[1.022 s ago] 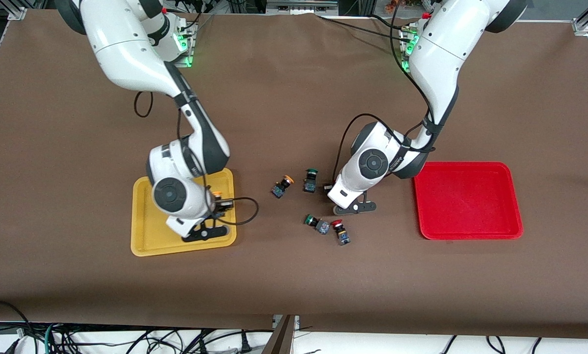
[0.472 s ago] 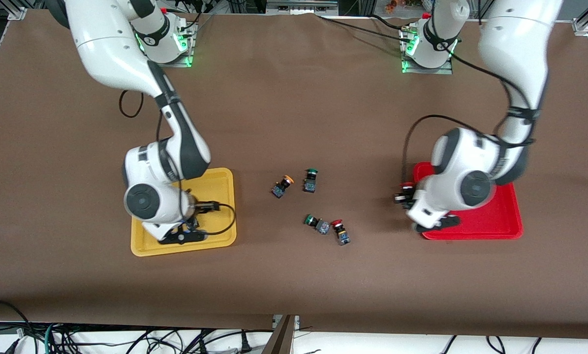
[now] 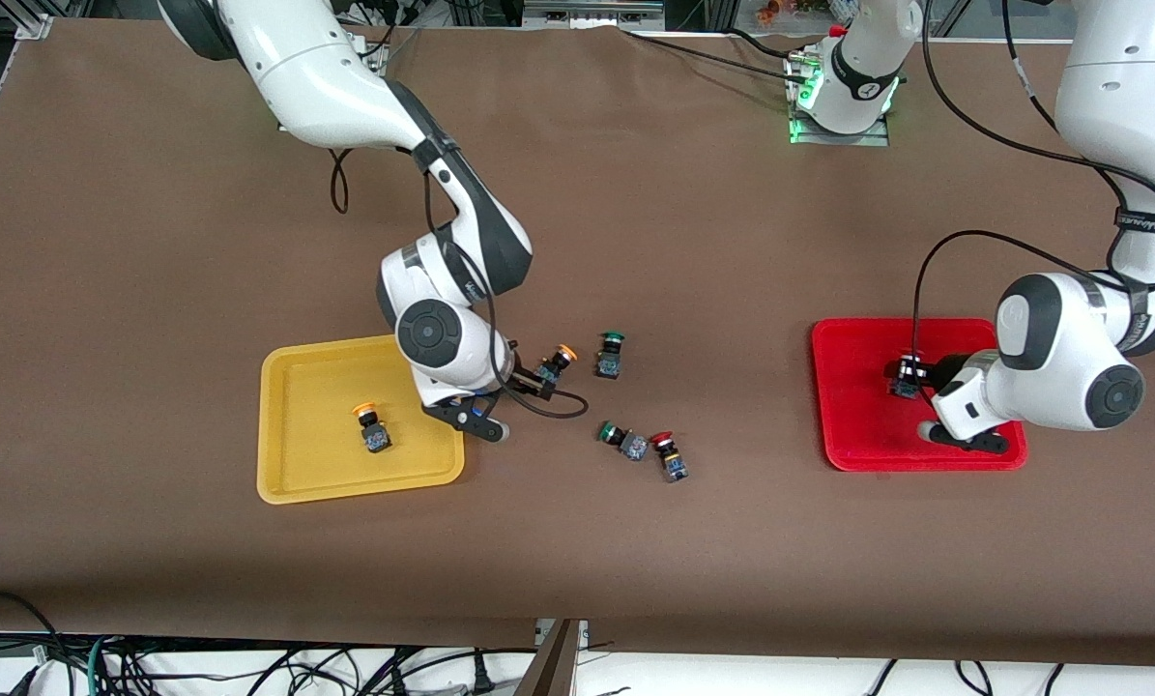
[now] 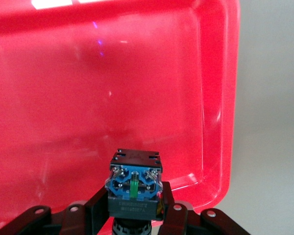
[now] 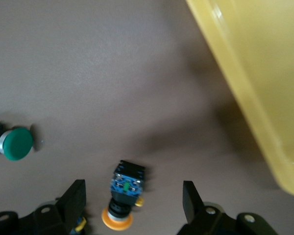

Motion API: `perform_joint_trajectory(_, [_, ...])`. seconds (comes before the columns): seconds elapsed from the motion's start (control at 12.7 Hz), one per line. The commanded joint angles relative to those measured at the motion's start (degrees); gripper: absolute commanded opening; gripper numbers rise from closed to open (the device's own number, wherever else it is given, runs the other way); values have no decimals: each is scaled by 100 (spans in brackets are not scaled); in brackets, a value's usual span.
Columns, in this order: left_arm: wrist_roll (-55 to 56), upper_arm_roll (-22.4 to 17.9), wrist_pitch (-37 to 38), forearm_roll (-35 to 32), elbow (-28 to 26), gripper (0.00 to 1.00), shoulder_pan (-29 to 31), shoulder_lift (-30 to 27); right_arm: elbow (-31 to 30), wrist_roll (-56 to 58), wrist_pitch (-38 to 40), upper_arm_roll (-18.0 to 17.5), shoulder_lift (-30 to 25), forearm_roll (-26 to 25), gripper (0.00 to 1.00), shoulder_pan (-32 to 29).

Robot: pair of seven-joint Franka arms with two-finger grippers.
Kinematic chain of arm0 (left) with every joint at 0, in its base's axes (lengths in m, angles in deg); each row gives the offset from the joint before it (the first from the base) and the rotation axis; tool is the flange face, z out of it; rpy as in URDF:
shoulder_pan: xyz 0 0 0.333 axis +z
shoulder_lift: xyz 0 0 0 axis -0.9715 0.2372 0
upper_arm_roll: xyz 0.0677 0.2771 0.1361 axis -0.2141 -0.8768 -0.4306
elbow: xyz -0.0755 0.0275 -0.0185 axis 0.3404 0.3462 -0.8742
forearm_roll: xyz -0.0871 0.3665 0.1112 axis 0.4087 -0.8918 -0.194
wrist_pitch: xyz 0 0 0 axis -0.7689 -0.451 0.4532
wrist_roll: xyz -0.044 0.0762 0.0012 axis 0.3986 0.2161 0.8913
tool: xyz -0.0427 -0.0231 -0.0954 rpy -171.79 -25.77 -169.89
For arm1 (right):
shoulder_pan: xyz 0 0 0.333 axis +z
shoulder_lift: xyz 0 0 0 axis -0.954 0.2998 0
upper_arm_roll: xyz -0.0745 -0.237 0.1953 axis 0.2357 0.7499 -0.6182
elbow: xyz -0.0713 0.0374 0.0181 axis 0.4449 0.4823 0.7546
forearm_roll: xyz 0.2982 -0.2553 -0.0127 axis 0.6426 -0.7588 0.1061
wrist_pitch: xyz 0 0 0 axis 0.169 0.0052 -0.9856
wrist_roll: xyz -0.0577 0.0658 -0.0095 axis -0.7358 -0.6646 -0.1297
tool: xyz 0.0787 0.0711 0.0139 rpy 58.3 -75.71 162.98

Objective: Place red and yellow buttons in trays
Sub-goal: 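Release the red button with the left gripper while the right gripper grabs another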

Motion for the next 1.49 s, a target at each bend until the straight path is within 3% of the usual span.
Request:
perform_joint_trajectory(0.0, [-190, 99, -587, -38, -436, 10, -80, 82, -243, -608, -455, 25, 109, 177, 88, 142])
perform_joint_trajectory(0.08, [-190, 108, -738, -38, -551, 71, -89, 91, -296, -732, -570, 25, 136, 212, 88, 177])
perform_joint_trajectory(0.16, [-181, 126, -766, -38, -543, 100, -107, 65, -366, -829, -606, 16, 145, 300, 88, 247])
perform_joint_trajectory(0.31, [-129, 126, -696, 31, -464, 100, -89, -171, -524, -856, -772, 16, 145, 511, 87, 370])
perform_joint_trajectory(0.39, [-85, 126, -678, 49, -325, 100, -63, -329, -595, -882, -825, 16, 145, 538, 82, 423])
perform_joint_trajectory(0.55, [160, 135, -302, 233, 157, 100, -89, -375, -666, -891, -826, 25, 136, 512, 51, 493])
perform_joint_trajectory(0.63, [458, 143, -161, 478, 413, 100, -150, -366, -701, -804, -817, 25, 136, 468, 28, 502])
perform_joint_trajectory(0.71, [948, 213, -90, 724, 563, 100, -334, -366, -710, -620, -765, 51, 110, 433, 13, 493])
perform_joint_trajectory(0.79, [1527, 257, -89, 761, 643, 100, -536, -366, -701, -218, -643, 112, 40, 424, 8, 467])
perform_joint_trajectory(1.02, [3330, 249, -168, 726, 687, 100, -1405, -270, -605, 1721, 743, 831, -416, 178, 8, 284])
perform_joint_trajectory(1.26, [4237, 258, -177, 726, 977, 100, -1811, -94, -315, 2999, 1248, 974, -435, 151, 11, -165])
perform_joint_trajectory(1.42, [4511, 258, -579, 779, 1013, 100, -1943, 38, -437, 3213, 1073, 1009, -383, 90, 35, -236])
